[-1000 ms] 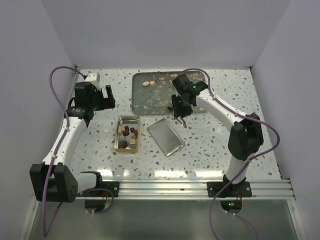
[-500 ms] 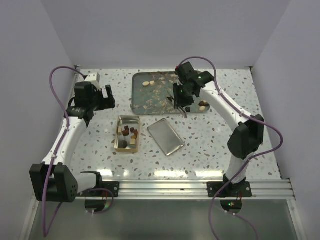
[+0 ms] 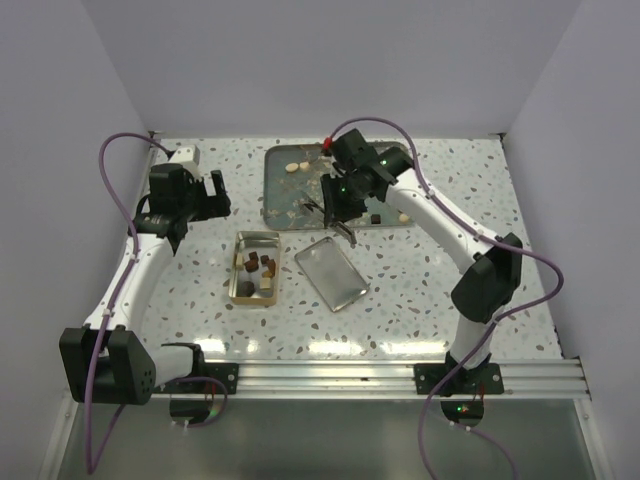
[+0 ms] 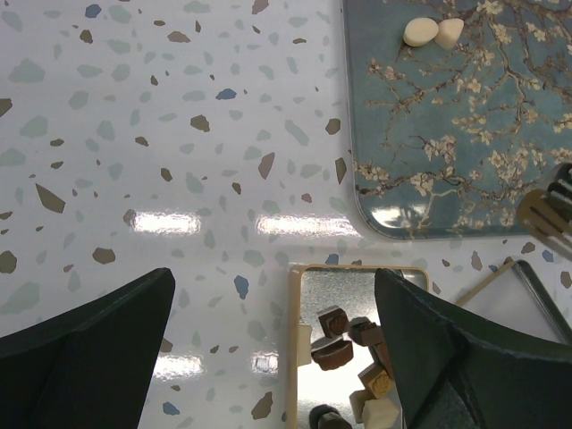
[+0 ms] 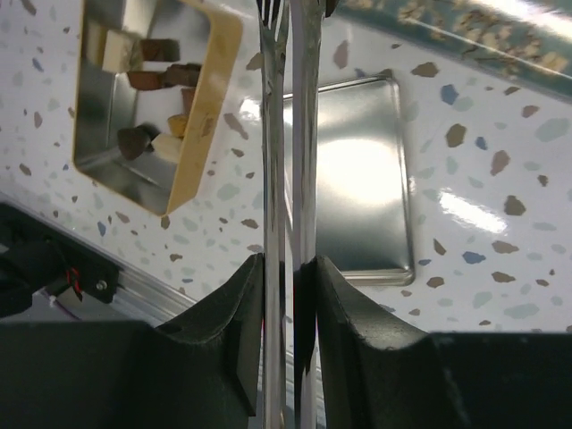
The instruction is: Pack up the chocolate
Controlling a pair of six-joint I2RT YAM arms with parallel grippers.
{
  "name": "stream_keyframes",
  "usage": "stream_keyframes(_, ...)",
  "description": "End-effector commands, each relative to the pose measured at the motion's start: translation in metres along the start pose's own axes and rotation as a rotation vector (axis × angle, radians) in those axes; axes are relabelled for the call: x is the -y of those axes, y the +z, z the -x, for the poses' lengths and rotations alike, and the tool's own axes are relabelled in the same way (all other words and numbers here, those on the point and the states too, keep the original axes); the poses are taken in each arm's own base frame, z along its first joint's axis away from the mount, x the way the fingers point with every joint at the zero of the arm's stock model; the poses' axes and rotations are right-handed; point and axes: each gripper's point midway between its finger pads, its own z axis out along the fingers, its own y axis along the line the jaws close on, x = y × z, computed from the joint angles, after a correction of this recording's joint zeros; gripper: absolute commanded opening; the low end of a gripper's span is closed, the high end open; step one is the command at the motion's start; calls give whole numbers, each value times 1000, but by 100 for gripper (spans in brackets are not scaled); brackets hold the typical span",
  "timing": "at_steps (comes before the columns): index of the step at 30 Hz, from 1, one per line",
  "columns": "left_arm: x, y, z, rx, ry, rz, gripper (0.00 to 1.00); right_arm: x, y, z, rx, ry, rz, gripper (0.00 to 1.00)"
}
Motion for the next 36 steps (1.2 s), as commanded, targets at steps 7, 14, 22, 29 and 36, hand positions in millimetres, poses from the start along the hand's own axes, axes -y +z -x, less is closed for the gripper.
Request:
stream_keyframes(7, 3, -4, 13, 49, -7, -20, 100, -108, -33, -35, -13, -135, 206, 26)
stream_keyframes(14, 3, -4, 13, 48, -7, -18, 100, -145, -25, -59, -69, -195, 261, 28)
stream_keyframes(22, 2, -5, 14, 52, -5, -13, 100, -156, -22, -56, -66, -211, 276, 34)
stream_keyframes(29, 1, -6, 16, 54, -5, -10, 100, -159, -20, -54, -65, -216, 282, 35)
stream_keyframes(36, 3, -5, 14, 44, -4, -16, 100, -159, -20, -53, -51, -212, 284, 35)
